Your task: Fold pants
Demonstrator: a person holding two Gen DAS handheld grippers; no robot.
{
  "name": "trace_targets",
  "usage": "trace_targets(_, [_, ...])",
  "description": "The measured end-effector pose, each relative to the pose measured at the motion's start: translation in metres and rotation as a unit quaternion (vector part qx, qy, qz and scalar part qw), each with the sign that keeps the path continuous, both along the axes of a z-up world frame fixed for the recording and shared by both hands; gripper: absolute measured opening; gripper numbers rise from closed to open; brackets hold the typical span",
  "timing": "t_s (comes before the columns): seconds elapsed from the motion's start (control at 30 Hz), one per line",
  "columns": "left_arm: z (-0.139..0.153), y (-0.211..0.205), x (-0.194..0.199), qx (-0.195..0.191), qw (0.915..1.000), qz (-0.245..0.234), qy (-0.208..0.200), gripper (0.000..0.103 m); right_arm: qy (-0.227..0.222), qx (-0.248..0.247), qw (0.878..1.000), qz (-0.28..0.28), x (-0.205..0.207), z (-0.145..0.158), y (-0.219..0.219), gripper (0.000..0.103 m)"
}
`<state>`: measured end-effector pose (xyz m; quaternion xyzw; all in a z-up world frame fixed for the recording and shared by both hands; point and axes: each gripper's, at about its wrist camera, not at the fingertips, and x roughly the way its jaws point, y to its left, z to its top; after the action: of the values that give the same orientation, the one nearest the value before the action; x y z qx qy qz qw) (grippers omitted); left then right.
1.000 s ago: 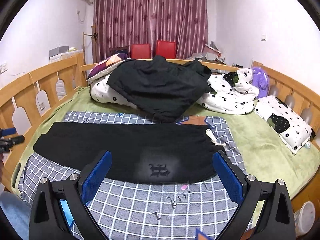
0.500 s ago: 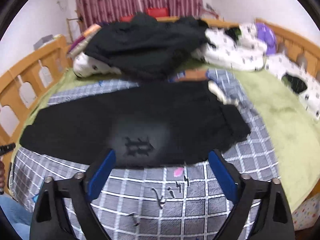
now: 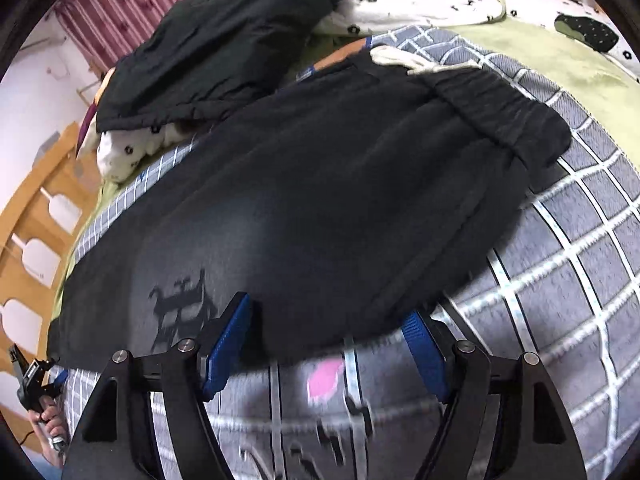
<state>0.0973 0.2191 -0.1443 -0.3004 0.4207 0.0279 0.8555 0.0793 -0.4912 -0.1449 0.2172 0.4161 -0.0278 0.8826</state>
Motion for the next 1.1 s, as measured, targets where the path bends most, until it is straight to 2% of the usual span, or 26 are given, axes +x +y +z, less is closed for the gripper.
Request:
trace_targets(0.03, [0.001,0.001,0.003,0.003,1.0000,0.006,0.004,0.042,-0.004,-0.009,1.000,-0.002,0.003,0.001,0.003,0.059])
trace_targets(0.07, [0.001,0.003,0.005,0.012,0.9997,0.013,0.014,0.029,-0.004,-0.011,1.000,0.004,0.006,0.002,0.004,0.039])
trace_targets(0.1, [0.003,0.006,0.006,0.020,0.9994,0.021,0.021,0.012,-0.002,-0.010,1.000,0.009,0.009,0.003,0.004,0.033])
trace_targets(0.17, [0.010,0.011,0.004,0.007,0.9999,0.010,0.008,0.011,-0.006,-0.014,1.000,0.008,0.010,0.011,0.005,0.029])
trace_targets(0.37, [0.055,0.018,0.012,0.020,0.9980,-0.009,-0.060,0.011,-0.078,-0.023,0.996,0.042,0.016,0.073,0.009,0.024])
trace_targets(0.47, [0.085,0.014,0.031,0.045,0.9948,-0.010,-0.091,0.011,-0.090,-0.037,0.994,0.054,0.037,0.096,0.015,0.023])
trace_targets(0.63, [0.106,0.002,0.083,0.092,0.9905,0.002,-0.102,0.011,-0.103,-0.066,0.991,0.061,0.084,0.118,0.020,0.022])
trace_targets(0.8, [0.098,-0.018,0.138,0.157,0.9831,0.000,-0.095,0.011,-0.100,-0.058,0.992,0.046,0.128,0.111,0.012,0.022])
trace_targets(0.9, [0.083,-0.028,0.166,0.179,0.9801,-0.003,-0.085,0.011,-0.093,-0.062,0.993,0.045,0.158,0.097,0.012,0.022])
trace_targets(1.03, [0.058,-0.030,0.196,0.178,0.9821,0.002,-0.060,0.012,-0.063,-0.078,0.994,0.041,0.201,0.072,0.015,0.024])
trace_targets(1.07, [0.053,-0.028,0.198,0.170,0.9838,0.003,-0.057,0.013,-0.055,-0.072,0.995,0.039,0.210,0.066,0.015,0.029])
trace_targets(1.1, [0.050,-0.026,0.200,0.157,0.9860,0.004,-0.057,0.021,-0.050,-0.064,0.996,0.035,0.216,0.061,0.014,0.037])
